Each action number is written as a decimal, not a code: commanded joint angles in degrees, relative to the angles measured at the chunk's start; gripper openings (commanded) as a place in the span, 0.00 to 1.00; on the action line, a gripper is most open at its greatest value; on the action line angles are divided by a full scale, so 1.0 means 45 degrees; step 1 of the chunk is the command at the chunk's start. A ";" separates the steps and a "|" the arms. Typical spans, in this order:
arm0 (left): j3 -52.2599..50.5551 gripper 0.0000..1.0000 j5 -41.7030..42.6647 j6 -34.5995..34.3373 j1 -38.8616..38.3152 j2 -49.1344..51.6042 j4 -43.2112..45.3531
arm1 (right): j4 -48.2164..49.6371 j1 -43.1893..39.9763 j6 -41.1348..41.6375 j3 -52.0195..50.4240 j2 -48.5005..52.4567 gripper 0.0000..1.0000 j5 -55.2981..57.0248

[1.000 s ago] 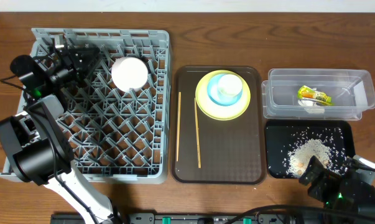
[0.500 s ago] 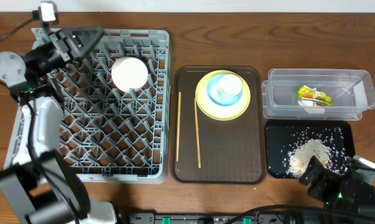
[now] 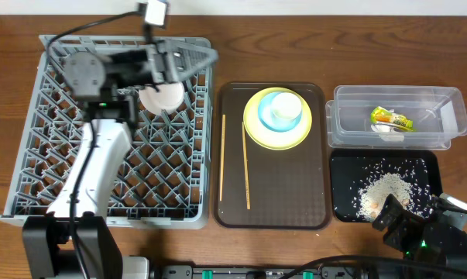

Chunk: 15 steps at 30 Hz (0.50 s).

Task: Sort waste into correct bins and load items into the dishwasher
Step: 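Move the left gripper back over the brown tray near the chopsticks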

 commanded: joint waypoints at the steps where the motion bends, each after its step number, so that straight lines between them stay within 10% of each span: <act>1: -0.0092 0.34 -0.0165 0.0160 -0.0845 -0.0219 0.0010 | -0.0015 -0.0083 0.0063 0.0053 -0.0005 0.99 0.0078; 9: -0.0214 0.34 -0.0359 0.2123 -0.2735 -0.0223 -0.2803 | -0.0015 -0.0083 0.0063 0.0053 -0.0005 0.99 0.0078; 15: -0.0321 0.34 -0.1977 0.7053 -0.4653 -0.0223 -0.9160 | -0.0015 -0.0083 0.0063 0.0053 -0.0005 0.99 0.0078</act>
